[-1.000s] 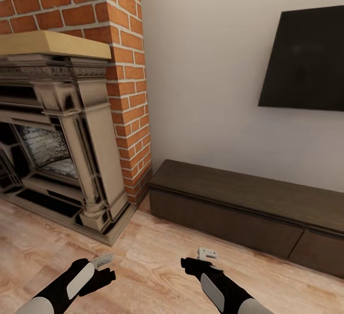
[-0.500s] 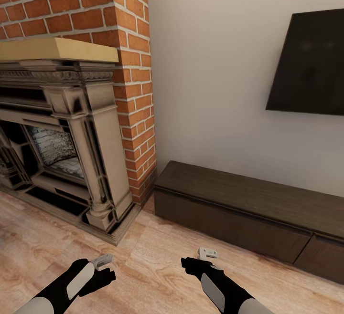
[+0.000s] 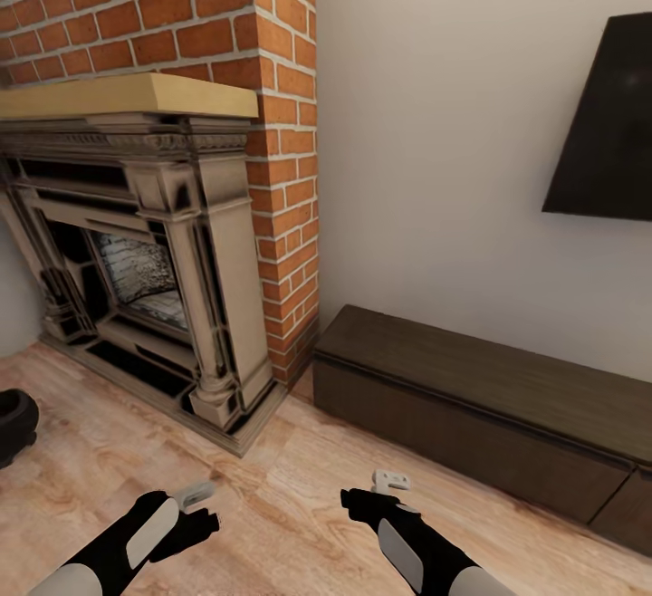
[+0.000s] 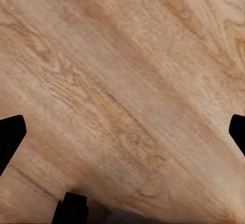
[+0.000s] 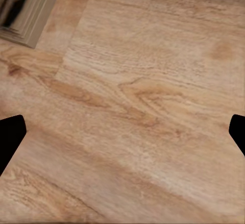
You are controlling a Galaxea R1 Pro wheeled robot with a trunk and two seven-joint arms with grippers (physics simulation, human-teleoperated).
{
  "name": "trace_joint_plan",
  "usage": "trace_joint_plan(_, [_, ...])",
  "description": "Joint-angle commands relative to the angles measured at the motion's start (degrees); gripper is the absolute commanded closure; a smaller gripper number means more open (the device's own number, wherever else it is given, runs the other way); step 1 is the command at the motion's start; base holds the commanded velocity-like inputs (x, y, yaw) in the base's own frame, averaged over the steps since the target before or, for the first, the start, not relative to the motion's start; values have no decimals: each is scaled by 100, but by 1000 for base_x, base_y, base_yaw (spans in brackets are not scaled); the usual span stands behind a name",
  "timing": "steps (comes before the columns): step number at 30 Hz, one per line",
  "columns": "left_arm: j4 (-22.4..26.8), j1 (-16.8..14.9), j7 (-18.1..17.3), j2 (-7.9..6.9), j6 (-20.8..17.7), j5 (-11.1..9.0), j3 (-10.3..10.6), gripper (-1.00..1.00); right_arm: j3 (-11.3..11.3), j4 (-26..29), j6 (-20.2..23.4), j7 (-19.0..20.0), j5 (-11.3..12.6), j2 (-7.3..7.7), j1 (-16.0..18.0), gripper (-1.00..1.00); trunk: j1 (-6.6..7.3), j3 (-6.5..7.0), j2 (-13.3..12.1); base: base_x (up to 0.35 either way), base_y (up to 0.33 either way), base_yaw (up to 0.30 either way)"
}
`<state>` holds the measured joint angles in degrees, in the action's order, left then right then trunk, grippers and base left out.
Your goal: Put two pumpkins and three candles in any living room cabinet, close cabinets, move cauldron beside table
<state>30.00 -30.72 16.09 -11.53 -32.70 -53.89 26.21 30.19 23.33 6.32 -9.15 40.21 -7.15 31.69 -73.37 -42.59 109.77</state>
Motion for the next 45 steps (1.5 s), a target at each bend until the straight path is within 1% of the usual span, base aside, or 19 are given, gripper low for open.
trace_joint_plan(1, [12,-4,52,-7,18,-60,41,-100,51,13,19,-52,40,5,4,-100,1,-9,3,0,0,274])
trace_joint_plan(4, [7,-4,52,-7,79,-60,42,-100,55,13,19,-52,40,3,4,-100,1,-17,3,0,0,274])
trace_joint_plan(12, [12,-4,43,-7,97,-48,45,-100,57,12,19,-47,31,3,4,-100,1,-40,3,32,30,274])
trace_joint_plan(20, [14,4,36,-15,99,-41,42,-100,57,13,19,-42,36,3,4,-100,1,-63,3,210,199,274])
trace_joint_plan(26, [11,5,34,-14,101,-42,42,-100,57,13,18,-35,35,41,4,-100,1,-82,3,245,230,273])
trace_joint_plan(30, [10,5,34,-14,99,-42,43,-100,57,13,29,-31,46,34,4,-100,1,-90,3,174,249,124])
trace_joint_plan(35, [12,5,34,-14,100,-43,42,-100,57,13,36,-36,48,7,4,-100,1,-92,3,74,192,159])
trace_joint_plan(45, [12,5,34,-8,103,-43,50,-100,57,13,28,-39,40,3,4,-100,1,-96,3,6,21,275])
